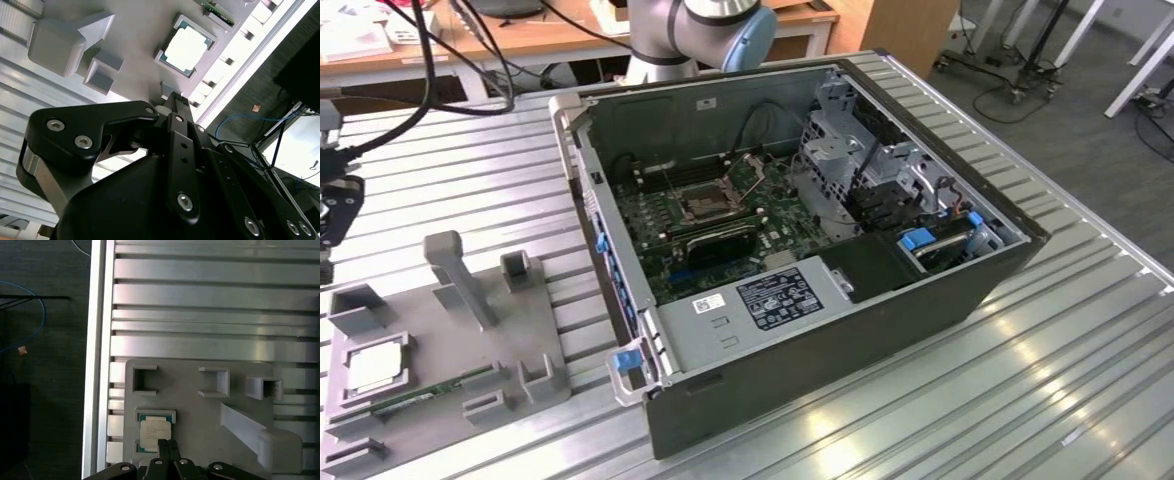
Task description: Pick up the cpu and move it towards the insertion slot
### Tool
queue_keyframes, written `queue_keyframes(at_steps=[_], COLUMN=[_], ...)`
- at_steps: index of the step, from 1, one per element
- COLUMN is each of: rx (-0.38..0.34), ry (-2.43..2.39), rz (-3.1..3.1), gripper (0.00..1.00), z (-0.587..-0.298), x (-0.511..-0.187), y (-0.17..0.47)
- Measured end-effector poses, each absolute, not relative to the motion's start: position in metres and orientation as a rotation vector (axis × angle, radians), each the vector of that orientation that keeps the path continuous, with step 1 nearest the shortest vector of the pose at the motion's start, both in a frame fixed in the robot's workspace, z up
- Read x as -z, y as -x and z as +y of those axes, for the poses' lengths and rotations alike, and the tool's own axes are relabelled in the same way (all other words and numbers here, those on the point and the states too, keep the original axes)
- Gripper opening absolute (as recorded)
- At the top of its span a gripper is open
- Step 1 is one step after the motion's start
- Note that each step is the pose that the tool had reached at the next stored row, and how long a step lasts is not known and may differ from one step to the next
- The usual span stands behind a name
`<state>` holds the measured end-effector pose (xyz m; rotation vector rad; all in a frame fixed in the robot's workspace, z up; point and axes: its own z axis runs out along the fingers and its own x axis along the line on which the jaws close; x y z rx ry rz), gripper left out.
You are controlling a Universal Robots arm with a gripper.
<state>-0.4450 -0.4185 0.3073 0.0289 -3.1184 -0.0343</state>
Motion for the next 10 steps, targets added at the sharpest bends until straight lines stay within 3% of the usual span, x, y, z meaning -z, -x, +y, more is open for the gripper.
queue_keyframes(at_steps=[10], rx=[0.030], ry=[-0.029], rz=[-3.118], gripper=[0.11], z=[-0.419], x=[-0.293], y=[0.445])
